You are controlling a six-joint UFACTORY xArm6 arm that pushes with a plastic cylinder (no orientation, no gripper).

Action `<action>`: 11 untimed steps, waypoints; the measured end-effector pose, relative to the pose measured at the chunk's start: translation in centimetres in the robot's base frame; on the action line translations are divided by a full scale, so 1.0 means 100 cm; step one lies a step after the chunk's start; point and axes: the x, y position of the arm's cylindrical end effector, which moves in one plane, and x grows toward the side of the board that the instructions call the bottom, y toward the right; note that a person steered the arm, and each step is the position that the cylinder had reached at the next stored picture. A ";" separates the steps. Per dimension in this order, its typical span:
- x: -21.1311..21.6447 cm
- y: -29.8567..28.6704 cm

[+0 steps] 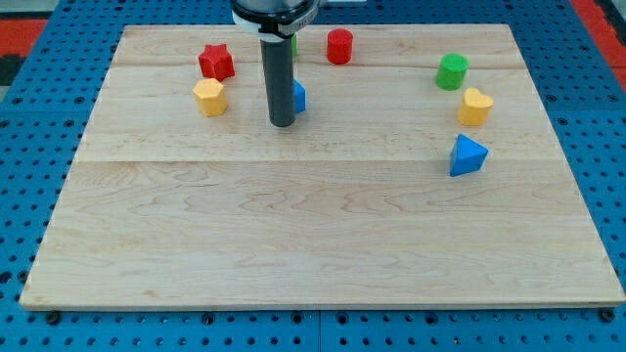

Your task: Place the cube below the red circle

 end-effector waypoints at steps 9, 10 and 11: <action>-0.073 0.047; -0.068 0.048; -0.051 0.047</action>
